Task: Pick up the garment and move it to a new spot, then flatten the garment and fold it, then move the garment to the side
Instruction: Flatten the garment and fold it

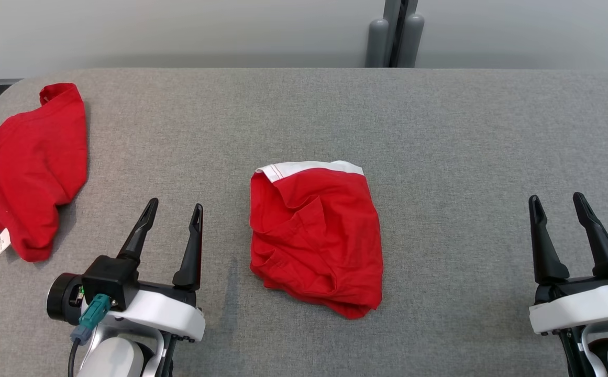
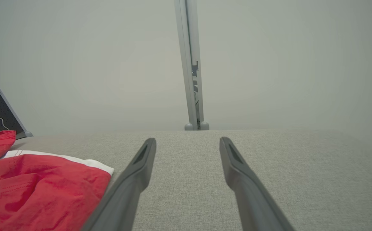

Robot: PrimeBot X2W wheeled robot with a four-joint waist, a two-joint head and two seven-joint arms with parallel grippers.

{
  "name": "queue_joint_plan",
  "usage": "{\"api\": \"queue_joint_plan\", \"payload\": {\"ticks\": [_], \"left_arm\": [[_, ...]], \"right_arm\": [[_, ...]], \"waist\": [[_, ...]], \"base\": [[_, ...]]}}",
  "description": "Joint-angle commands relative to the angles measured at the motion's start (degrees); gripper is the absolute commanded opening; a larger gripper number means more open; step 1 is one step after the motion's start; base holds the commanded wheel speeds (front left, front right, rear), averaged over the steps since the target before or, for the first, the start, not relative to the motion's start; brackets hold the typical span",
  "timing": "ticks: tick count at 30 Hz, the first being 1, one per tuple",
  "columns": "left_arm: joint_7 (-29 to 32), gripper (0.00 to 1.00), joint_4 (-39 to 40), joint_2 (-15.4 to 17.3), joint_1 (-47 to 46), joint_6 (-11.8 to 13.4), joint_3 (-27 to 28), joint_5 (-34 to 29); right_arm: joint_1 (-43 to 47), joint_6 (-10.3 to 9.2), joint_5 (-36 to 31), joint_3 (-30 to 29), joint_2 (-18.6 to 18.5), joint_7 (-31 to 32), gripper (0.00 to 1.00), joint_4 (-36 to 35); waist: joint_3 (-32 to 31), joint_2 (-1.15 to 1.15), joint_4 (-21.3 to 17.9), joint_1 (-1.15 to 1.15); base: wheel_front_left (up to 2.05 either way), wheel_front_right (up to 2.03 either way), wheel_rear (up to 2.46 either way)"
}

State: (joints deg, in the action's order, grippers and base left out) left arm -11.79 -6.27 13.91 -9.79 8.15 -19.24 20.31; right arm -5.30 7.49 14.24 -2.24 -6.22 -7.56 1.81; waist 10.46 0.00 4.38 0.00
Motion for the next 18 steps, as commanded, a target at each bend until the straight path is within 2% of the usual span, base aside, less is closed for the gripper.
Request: {"api": "queue_joint_plan", "payload": {"ticks": [1,2,3,4,10,18], "left_arm": [[-0.2,1.00,0.2,0.4,-0.7,0.4,0.1,0.3],[-0.2,1.00,0.3,0.4,-0.8,0.4,0.0,0.3],[-0.2,1.00,0.3,0.4,-0.9,0.4,0.0,0.3],[-0.2,1.00,0.3,0.4,-1.0,0.4,-0.1,0.2],[-0.4,1.00,0.1,0.0,-1.8,-0.1,-0.8,0.2],[-1.3,1.00,-1.0,-1.3,-3.5,-0.6,-1.8,0.3]], "right_arm": [[-0.3,0.01,-0.2,-0.3,-0.2,0.2,1.00,-0.3],[-0.6,0.01,-0.3,-0.4,-0.2,0.3,0.72,-0.4],[-0.9,0.01,-0.4,-0.5,-0.1,0.3,0.25,-0.4],[-1.0,0.01,-0.3,-0.4,-0.2,0.6,0.00,-0.3],[-3.9,0.02,0.6,3.2,-1.0,1.7,0.00,0.5],[-12.3,0.01,4.8,18.5,-0.7,2.9,0.00,7.5]], "waist": [[0.2,0.00,0.1,0.00],[0.3,0.00,0.2,0.00],[0.4,0.00,0.3,0.00],[0.6,0.00,0.4,0.00],[1.6,0.00,1.7,0.00],[3.4,0.00,4.8,0.00]], "base": [[0.00,0.00,0.00],[0.00,0.00,0.00],[0.00,0.00,0.00],[0.00,0.00,0.00],[0.00,0.00,0.00],[0.00,0.00,0.00]]}}
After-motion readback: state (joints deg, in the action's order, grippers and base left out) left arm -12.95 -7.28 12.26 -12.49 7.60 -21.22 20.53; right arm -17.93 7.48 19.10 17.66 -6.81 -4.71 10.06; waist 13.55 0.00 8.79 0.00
